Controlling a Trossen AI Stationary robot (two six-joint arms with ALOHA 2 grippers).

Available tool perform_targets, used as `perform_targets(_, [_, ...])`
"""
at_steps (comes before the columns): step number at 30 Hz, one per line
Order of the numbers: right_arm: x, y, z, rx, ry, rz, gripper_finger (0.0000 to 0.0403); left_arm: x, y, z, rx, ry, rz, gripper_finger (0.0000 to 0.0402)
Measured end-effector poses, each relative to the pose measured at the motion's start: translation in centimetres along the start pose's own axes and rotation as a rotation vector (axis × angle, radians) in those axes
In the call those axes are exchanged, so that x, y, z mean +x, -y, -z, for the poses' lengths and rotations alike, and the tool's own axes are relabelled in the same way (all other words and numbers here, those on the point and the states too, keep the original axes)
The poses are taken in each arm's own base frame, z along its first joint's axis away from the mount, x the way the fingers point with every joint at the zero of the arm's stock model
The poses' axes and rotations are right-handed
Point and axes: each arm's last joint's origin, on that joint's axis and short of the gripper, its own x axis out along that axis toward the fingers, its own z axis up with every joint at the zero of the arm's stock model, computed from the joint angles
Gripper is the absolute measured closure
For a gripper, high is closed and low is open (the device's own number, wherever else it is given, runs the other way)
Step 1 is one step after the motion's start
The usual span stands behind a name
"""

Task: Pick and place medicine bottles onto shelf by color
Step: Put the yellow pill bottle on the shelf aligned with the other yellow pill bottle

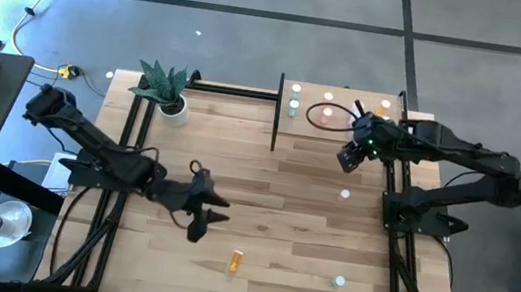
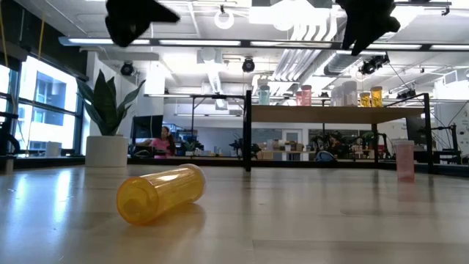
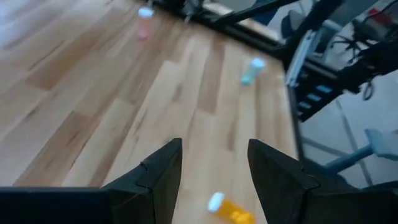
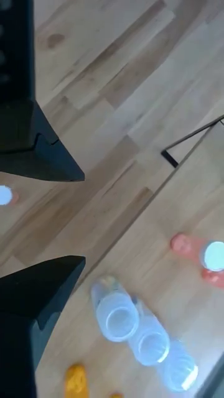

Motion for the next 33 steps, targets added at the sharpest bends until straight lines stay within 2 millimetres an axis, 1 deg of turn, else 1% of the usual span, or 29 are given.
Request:
perform_targets(4, [-0.1, -0.3, 0.2, -0.02, 0.017, 0.014, 0.0206, -0.8, 1.6, -0.9, 0.002, 0.038, 0.029, 0.0229])
perform_targets(7, [-0.2, -0.4, 0.2, -0.026, 0.018, 0.01, 0.0206, -1.3, 2.4, -1.4, 0.004, 0.044, 0.05, 0.0229])
perform_targets(13, [-0.2, -0.4, 0.2, -0.031, 0.017, 0.01, 0.0206, -2.2, 3.6, -2.5, -0.002, 0.054, 0.083, 0.0229])
perform_targets(17, [-0.2, -0.4, 0.2, -0.032, 0.017, 0.01, 0.0206, -3.0, 4.3, -3.4, -0.005, 0.028, 0.077, 0.0229])
perform_targets(23, [-0.2, -0.4, 0.2, -0.034, 0.017, 0.01, 0.0206, -4.1, 5.1, -4.6, 0.005, 0.049, 0.043, 0.0229])
perform_targets(25, [-0.1, -0.4, 0.2, -0.034, 0.017, 0.01, 0.0206, -3.6, 5.2, -4.4, 0.015, 0.054, 0.0, 0.0229])
perform_targets(27, [-0.1, -0.4, 0.2, -0.034, 0.017, 0.011, 0.0206, -2.8, 5.1, -3.6, 0.023, 0.03, -0.051, 0.0229])
perform_targets(29, [-0.1, -0.4, 0.2, -0.033, 0.017, 0.01, 0.0206, -1.6, 5.4, -2.9, 0.008, 0.008, -0.074, 0.0229])
perform_targets(33, [-0.1, -0.4, 0.2, -0.024, 0.016, 0.01, 0.0206, 1.6, 5.7, -0.6, -0.003, -0.075, -0.116, 0.0229])
